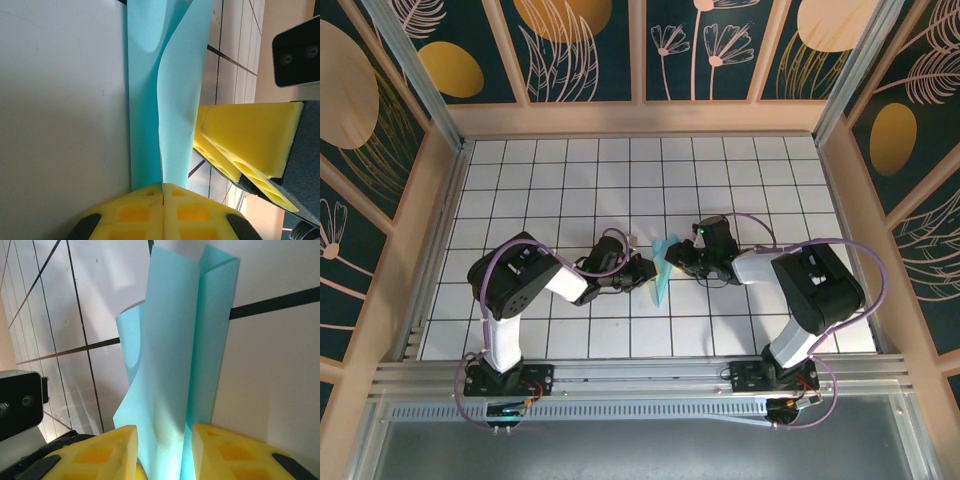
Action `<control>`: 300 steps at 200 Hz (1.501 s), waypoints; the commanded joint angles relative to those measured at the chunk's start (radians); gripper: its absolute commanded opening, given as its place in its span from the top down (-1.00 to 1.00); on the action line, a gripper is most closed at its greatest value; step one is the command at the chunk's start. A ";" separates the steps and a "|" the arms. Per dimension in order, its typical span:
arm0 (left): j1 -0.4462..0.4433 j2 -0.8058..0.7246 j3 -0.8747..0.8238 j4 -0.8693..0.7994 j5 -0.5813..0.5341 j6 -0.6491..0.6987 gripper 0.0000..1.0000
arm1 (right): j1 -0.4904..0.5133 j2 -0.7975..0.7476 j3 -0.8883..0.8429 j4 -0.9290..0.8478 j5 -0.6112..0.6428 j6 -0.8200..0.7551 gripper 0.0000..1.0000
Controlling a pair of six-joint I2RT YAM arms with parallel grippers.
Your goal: Fold a paper plane with a square sheet of paper (fold left side to right side)
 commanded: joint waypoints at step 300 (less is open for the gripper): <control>0.011 0.066 0.046 -0.193 -0.087 0.134 0.98 | 0.017 0.029 0.161 -0.181 0.072 -0.101 1.00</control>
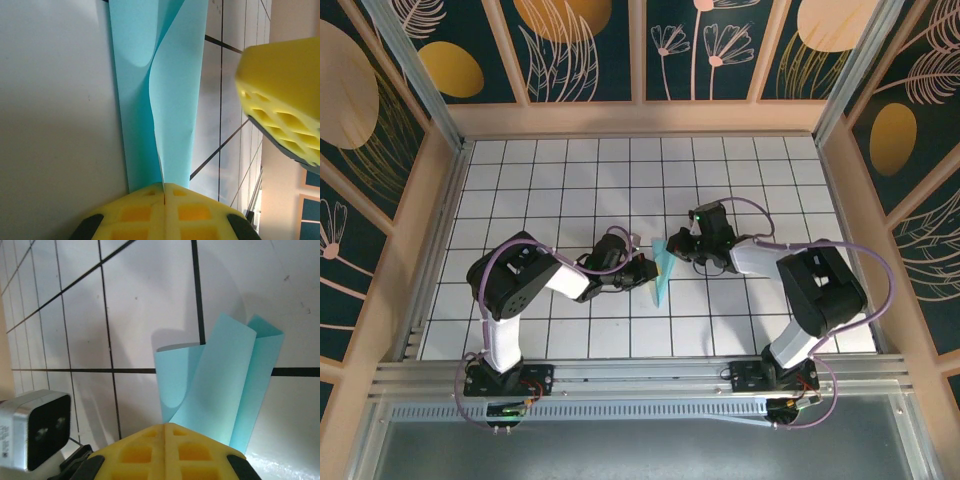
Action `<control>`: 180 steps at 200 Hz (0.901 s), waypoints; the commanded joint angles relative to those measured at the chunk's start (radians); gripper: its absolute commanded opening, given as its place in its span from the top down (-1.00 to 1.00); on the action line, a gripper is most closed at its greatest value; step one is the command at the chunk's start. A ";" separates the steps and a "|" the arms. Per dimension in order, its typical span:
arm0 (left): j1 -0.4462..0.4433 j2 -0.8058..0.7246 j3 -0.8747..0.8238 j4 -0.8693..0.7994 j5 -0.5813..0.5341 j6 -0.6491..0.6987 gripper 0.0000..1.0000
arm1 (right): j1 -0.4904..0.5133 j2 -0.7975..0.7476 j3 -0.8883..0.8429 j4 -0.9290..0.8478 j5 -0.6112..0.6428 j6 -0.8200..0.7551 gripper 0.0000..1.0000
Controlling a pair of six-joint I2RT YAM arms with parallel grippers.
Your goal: Fold a paper plane with a square sheet of paper (fold left side to right side)
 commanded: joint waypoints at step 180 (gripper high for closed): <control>0.011 0.113 0.014 -0.120 -0.095 0.002 1.00 | 0.007 0.080 -0.030 -0.047 0.066 -0.014 1.00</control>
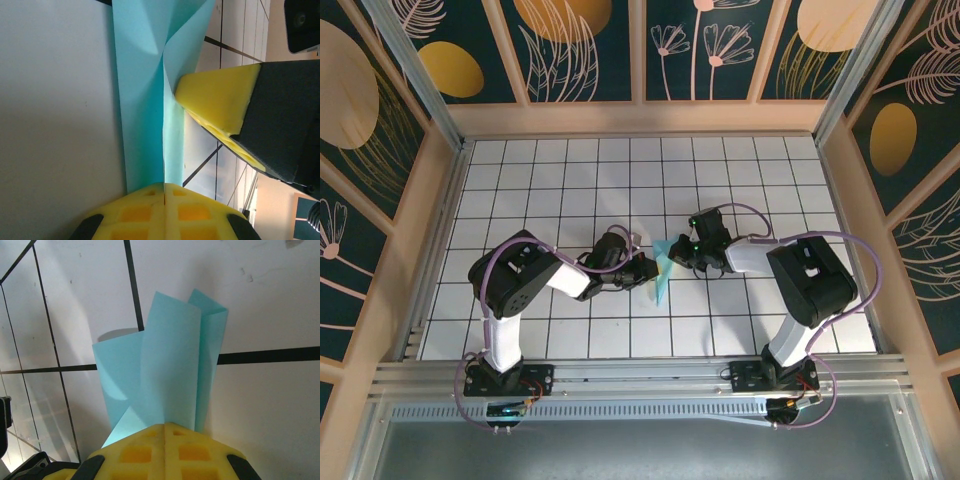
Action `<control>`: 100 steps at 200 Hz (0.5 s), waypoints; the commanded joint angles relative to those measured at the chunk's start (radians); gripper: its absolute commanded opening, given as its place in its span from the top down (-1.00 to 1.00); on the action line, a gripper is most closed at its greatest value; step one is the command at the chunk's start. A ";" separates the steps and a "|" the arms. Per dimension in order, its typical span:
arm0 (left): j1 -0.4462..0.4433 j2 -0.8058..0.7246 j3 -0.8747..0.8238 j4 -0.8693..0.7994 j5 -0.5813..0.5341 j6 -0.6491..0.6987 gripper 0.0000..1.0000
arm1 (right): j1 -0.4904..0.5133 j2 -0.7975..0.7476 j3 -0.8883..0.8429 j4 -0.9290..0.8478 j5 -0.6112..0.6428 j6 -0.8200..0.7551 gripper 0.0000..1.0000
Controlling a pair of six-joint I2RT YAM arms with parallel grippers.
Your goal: Fold a paper plane with a square sheet of paper (fold left side to right side)
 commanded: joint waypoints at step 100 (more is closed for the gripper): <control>0.006 -0.076 0.019 -0.155 -0.111 0.035 0.56 | -0.002 0.005 -0.133 0.035 0.034 0.008 1.00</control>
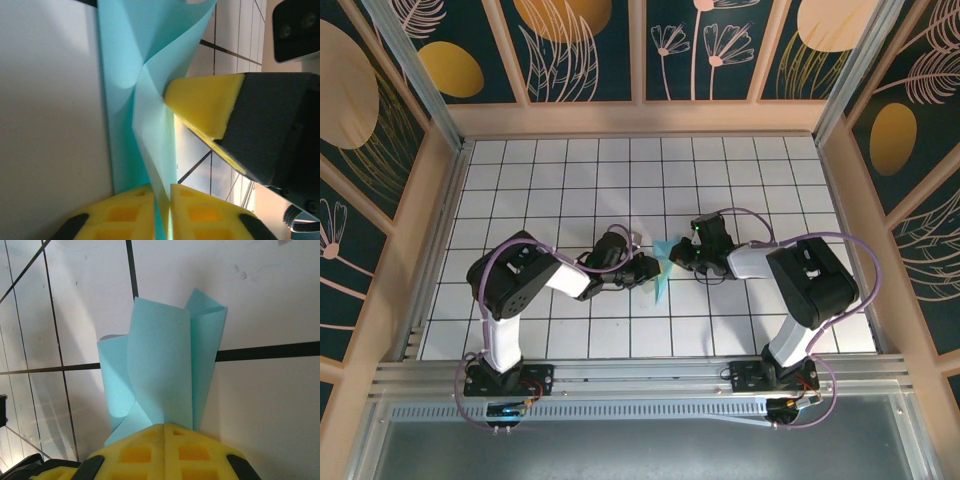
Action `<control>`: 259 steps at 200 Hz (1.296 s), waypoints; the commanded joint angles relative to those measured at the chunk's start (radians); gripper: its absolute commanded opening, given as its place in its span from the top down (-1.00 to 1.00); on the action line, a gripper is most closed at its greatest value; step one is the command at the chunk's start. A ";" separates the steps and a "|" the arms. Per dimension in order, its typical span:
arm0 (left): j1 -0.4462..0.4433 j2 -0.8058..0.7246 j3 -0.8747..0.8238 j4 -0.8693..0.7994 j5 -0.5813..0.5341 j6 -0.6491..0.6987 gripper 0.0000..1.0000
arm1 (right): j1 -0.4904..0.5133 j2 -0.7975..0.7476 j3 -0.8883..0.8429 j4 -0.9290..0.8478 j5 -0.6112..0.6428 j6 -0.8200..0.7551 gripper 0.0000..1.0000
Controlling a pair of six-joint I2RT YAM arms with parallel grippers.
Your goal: Fold a paper plane with a square sheet of paper (fold left side to right side)
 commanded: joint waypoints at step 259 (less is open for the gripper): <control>-0.070 -0.078 0.150 -0.441 0.021 0.138 1.00 | 0.000 0.017 -0.052 -0.092 0.021 -0.017 1.00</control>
